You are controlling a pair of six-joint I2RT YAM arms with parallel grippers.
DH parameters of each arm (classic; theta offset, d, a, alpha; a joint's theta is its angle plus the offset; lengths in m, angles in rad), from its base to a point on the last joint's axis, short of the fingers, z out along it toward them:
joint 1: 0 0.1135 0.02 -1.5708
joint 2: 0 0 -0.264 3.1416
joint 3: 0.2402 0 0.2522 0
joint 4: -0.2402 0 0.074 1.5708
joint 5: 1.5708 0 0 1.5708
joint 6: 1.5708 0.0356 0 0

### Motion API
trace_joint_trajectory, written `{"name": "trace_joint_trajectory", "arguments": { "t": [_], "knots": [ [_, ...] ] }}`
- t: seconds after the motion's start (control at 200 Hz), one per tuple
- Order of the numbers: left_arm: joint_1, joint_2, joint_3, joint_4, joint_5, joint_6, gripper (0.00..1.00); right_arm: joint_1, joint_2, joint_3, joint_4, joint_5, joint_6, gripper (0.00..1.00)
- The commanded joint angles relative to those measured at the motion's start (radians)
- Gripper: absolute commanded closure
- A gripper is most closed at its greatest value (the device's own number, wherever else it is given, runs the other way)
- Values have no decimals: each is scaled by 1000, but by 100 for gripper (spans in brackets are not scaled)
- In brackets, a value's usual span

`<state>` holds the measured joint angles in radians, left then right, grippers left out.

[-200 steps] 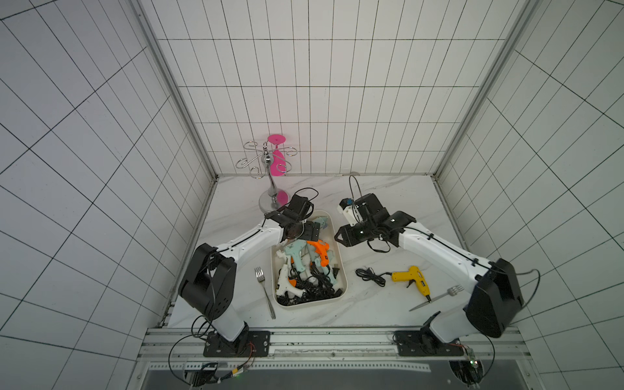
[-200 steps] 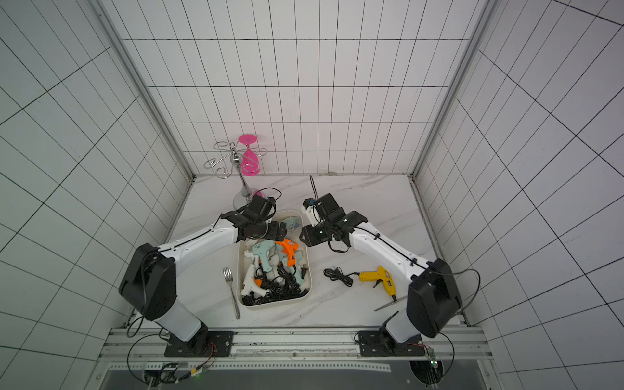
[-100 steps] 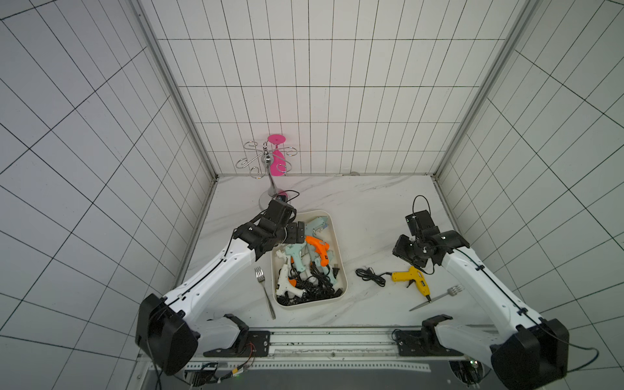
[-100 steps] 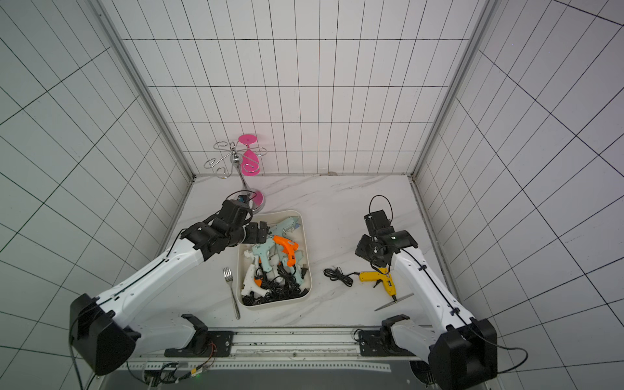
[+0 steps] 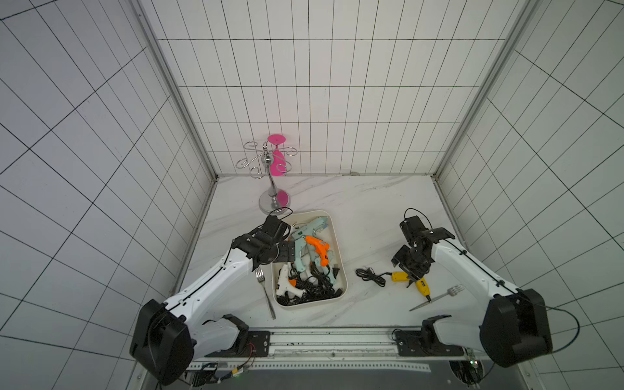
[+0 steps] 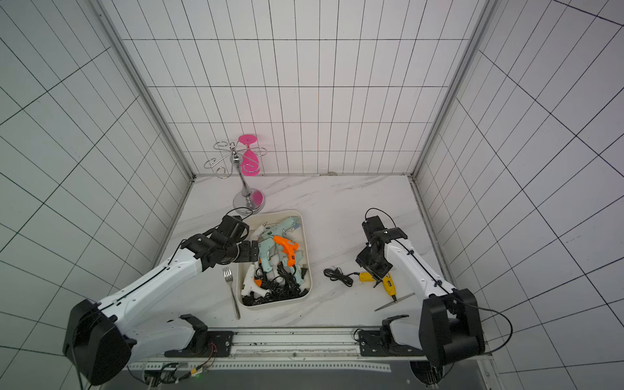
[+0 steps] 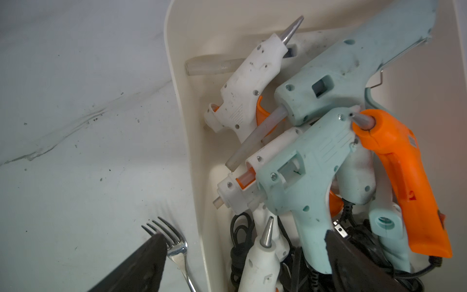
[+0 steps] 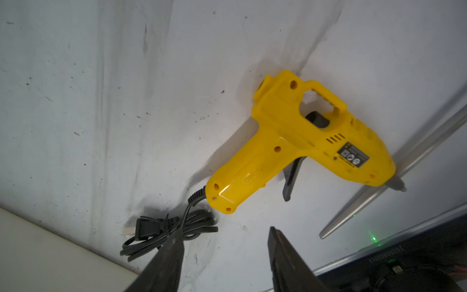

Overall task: Put the hot melt glue gun into the storage box
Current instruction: Pick up the hot melt adhesive gun from the center of the board, then move the storage box to the center of the board.

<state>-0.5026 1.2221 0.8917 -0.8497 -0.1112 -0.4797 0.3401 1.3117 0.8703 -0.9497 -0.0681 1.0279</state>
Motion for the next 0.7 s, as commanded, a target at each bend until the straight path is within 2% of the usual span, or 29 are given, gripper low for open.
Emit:
{"name": "trace_joint_trajectory", "arguments": {
  "t": [0.0,0.3,0.52,0.694],
  "knots": [
    [3,6,-26,-11,8,-6,1,-1,15,-33,17,-12,42,43],
    [6,71,-53,32,29,-4,2,-1,81,-61,47,-16,43,43],
    [9,196,-29,133,69,14,20,-3,205,-56,91,18,49,42],
    [5,244,27,154,65,27,23,-32,254,-45,129,49,71,45]
  ]
}}
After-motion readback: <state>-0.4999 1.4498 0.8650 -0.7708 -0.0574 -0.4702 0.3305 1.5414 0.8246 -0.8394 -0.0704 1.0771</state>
